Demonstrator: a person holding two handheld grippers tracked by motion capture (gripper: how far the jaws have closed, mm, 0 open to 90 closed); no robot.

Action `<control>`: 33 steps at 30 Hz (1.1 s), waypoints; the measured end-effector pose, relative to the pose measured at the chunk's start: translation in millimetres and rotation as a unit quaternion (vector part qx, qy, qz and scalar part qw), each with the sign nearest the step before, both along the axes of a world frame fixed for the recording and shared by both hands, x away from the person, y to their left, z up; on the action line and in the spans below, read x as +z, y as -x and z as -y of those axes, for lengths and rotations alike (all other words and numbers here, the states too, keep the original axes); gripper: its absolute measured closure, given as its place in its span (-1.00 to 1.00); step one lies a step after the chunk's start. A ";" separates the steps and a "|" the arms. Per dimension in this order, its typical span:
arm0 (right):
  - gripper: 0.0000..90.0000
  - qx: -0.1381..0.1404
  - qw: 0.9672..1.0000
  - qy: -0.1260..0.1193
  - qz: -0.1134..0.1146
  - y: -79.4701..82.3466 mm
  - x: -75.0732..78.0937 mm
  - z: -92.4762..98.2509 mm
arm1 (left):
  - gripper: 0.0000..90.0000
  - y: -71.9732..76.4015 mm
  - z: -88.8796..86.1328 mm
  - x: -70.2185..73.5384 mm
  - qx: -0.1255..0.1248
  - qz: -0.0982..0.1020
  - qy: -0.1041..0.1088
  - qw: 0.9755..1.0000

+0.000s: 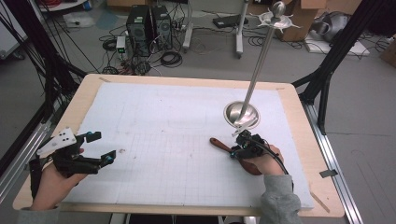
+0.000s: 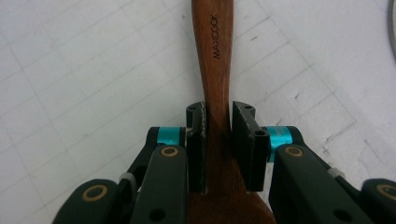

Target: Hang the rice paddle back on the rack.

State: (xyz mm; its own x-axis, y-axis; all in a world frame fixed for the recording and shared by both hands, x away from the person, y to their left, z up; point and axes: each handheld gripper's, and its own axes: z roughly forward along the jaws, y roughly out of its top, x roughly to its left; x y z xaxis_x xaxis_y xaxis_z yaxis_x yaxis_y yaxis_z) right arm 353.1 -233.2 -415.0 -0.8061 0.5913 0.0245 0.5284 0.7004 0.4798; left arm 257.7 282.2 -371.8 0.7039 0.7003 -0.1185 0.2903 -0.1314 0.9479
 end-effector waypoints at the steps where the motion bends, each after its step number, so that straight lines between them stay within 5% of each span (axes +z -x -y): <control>1: 0.69 0.002 1.000 -0.006 0.000 0.2 0.7 0.8 | -0.89 0.0 0.0 -0.1 0.000 0.000 0.000 1.000; 18: 0.69 -0.001 0.998 -0.058 0.024 9.9 15.5 9.7 | -0.89 -6.2 7.7 -0.5 -0.010 -0.002 -0.002 1.000; 33: 0.70 -0.005 0.987 -0.137 0.087 28.2 37.0 32.9 | -0.89 -15.4 19.8 0.6 -0.026 -0.002 -0.002 1.000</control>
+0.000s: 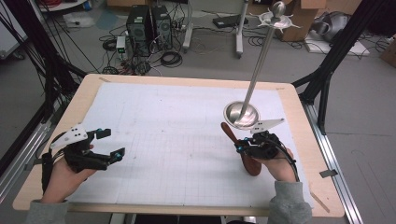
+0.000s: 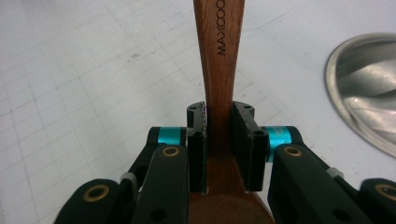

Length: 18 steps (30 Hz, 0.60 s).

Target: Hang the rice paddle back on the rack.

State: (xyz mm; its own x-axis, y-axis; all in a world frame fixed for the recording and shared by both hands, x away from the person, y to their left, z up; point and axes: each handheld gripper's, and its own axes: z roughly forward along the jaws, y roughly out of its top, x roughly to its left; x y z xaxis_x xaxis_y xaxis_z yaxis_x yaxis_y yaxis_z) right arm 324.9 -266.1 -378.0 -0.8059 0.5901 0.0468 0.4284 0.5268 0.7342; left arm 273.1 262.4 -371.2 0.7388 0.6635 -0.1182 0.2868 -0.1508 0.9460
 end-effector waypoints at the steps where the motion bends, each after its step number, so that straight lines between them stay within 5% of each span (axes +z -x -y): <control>1: 0.70 -0.002 1.000 -0.004 -0.001 0.8 0.6 1.7 | -0.89 -0.3 0.3 0.4 -0.001 0.001 0.000 1.000; 11: 0.70 -0.012 0.999 -0.037 0.010 7.3 4.8 16.2 | -0.89 -2.7 7.0 -1.4 -0.006 0.002 -0.002 1.000; 13: 0.71 -0.012 0.998 -0.038 0.039 12.0 9.1 16.2 | -0.89 -2.0 6.0 -1.3 -0.004 0.002 -0.002 1.000; 18: 0.71 -0.020 0.997 -0.046 0.057 15.7 14.5 17.8 | -0.88 -1.7 3.5 -0.9 0.000 0.002 -0.002 1.000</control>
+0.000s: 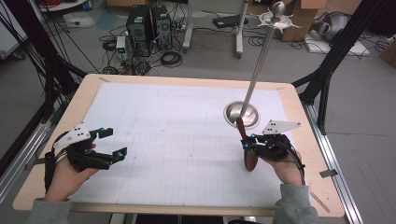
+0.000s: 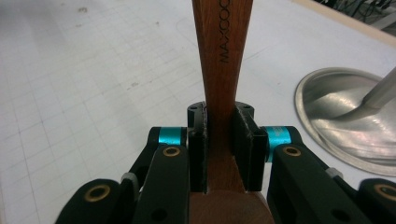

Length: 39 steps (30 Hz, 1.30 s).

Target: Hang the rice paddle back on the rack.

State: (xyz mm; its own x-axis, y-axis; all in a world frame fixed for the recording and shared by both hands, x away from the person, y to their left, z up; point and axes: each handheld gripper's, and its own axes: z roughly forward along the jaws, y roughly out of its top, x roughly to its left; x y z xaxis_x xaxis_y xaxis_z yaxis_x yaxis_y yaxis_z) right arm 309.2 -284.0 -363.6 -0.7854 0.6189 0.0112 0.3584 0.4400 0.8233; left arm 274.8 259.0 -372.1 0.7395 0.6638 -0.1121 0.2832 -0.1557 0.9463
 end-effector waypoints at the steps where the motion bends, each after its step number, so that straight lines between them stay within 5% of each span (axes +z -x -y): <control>1: 0.71 -0.001 1.000 -0.006 0.000 0.7 1.0 1.5 | -0.89 0.3 0.1 -0.1 -0.001 -0.002 0.001 1.000; 16: 0.72 -0.011 0.996 -0.091 0.016 2.5 6.7 36.3 | -0.89 0.1 2.7 -2.7 0.001 -0.003 -0.005 1.000; 39: 0.72 -0.023 0.995 -0.091 0.025 -4.0 28.7 56.3 | -0.89 4.2 -4.8 -3.8 0.003 -0.006 0.001 1.000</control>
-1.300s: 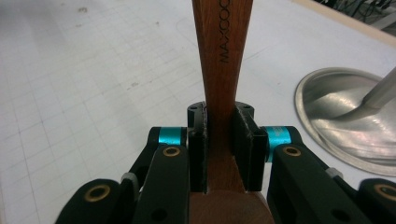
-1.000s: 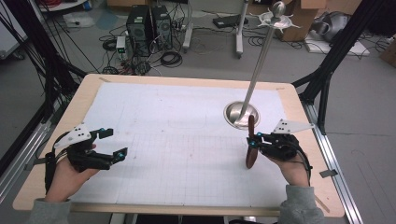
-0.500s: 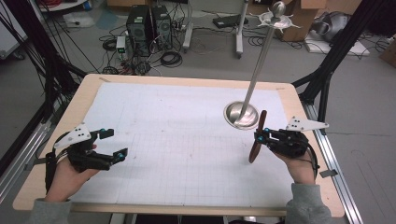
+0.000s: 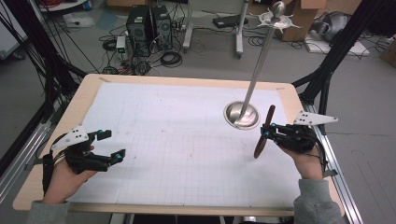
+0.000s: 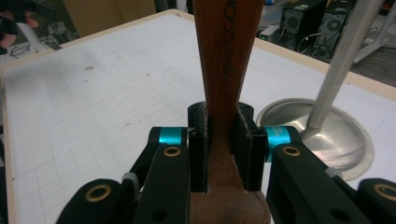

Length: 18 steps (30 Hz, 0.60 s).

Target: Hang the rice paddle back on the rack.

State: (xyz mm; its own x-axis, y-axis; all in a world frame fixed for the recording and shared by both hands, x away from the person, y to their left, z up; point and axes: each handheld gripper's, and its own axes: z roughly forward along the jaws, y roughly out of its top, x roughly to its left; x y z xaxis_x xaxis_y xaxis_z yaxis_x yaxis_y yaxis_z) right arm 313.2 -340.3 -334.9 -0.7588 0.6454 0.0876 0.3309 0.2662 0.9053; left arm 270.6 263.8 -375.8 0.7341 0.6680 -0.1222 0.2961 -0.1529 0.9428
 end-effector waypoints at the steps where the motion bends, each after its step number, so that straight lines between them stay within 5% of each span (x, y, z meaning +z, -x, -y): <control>1: 0.72 -0.001 1.000 0.000 -0.002 -0.7 1.5 1.4 | -0.89 -0.1 -0.3 -0.3 0.000 0.000 0.001 1.000; 18: 0.72 -0.011 1.000 -0.007 0.002 -18.4 38.2 22.0 | -0.89 5.3 -11.3 -0.2 0.017 0.003 -0.002 1.000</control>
